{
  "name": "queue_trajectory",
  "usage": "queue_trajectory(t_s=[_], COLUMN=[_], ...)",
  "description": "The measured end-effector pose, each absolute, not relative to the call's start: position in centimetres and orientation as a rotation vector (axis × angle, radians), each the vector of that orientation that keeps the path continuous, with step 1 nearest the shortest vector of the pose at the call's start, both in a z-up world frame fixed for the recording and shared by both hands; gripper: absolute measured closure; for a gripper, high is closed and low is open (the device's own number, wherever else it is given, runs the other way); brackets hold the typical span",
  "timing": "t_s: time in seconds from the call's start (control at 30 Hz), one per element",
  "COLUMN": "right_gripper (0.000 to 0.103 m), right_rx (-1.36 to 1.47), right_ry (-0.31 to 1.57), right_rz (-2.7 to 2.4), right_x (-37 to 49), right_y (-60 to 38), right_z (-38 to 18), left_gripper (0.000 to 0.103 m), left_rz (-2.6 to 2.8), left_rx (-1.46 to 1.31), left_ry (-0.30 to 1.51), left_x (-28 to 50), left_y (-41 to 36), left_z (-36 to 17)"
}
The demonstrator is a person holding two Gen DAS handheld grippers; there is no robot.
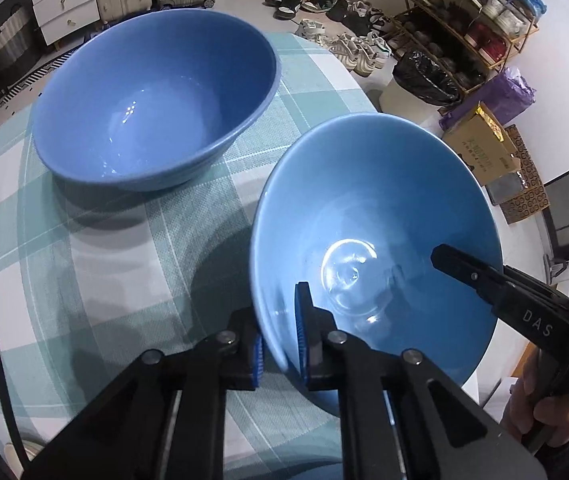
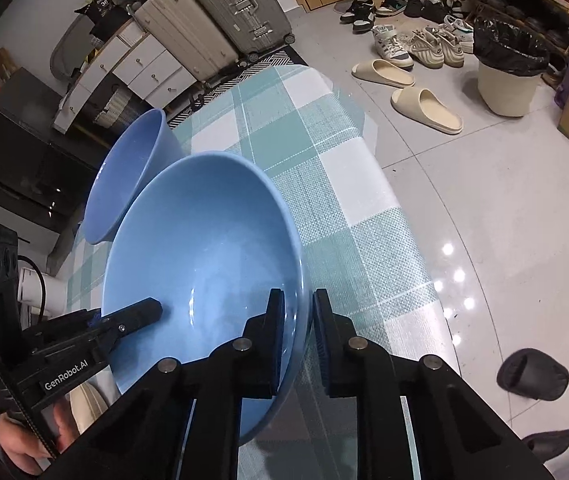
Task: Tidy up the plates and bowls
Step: 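Close the left tool on a light blue bowl's rim while the right tool grips it too, then lift the light blue bowl with both tools and carry it toward another blue bowl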
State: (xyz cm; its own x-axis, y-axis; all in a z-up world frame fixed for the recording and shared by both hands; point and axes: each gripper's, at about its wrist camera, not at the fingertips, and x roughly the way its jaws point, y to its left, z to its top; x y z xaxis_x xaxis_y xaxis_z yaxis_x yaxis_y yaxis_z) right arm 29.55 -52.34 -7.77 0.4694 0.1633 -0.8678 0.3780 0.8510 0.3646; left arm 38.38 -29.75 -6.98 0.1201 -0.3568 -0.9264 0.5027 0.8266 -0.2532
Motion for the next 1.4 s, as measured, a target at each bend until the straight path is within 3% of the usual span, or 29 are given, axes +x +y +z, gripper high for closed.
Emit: queue_trajectory(t_s=[0.9, 1.4], right_gripper=[0.088, 0.088], right_rx=[0.546, 0.555], right_ry=[1.012, 1.035], right_rz=[-0.103, -0.049], right_x=[23.5, 17.5], right_y=[-46.9, -41.9], right_z=[0.5, 0.9], left_gripper=[0.093, 0.093], left_rz=[-0.622, -0.594], left_rx=[0.115, 0.111], left_ry=[1.204, 1.177], left_x=[32.3, 25.2], left_y=[-23.6, -18.1], left_z=[0.8, 0.1])
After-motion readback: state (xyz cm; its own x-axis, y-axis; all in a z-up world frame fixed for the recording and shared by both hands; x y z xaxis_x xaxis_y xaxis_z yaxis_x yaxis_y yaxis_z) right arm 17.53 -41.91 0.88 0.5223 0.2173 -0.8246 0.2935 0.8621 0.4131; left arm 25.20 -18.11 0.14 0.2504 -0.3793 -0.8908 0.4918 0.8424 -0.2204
